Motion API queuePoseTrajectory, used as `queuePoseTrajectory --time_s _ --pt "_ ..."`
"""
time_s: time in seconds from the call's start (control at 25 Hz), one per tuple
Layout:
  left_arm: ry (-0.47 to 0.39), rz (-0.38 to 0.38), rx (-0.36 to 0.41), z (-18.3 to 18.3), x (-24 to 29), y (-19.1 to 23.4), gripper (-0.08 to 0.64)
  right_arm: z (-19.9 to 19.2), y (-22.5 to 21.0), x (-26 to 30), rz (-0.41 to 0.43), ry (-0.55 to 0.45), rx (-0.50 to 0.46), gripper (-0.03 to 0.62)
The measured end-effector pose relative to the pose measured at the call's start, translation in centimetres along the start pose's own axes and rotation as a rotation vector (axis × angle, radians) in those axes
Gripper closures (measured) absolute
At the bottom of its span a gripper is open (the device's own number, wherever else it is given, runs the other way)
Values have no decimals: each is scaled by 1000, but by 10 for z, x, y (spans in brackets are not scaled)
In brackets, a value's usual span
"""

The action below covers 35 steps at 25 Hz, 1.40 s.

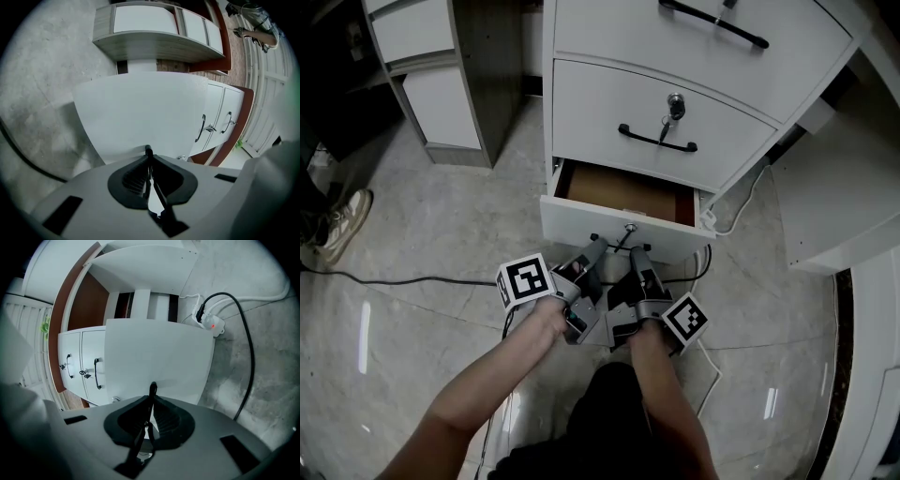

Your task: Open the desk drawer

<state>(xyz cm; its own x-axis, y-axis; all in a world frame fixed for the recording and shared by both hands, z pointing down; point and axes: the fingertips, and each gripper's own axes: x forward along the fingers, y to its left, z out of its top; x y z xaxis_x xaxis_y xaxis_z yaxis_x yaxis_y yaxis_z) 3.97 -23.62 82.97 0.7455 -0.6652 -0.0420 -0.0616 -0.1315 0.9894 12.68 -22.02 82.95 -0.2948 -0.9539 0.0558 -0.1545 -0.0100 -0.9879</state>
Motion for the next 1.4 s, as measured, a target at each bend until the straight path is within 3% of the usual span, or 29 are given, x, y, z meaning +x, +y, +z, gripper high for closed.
queuePoseTrajectory --time_s 0.8,1.2,1.4 --pt "35 -1 17 -36 -42 -5 526 -25 -1 -51 -31 -17 0 548" --pt "68 34 24 -53 -63 13 525 -40 -23 -71 -100 -19 23 548" --pt "75 38 35 -56 -64 16 525 -41 -26 -73 -95 -35 16 548"
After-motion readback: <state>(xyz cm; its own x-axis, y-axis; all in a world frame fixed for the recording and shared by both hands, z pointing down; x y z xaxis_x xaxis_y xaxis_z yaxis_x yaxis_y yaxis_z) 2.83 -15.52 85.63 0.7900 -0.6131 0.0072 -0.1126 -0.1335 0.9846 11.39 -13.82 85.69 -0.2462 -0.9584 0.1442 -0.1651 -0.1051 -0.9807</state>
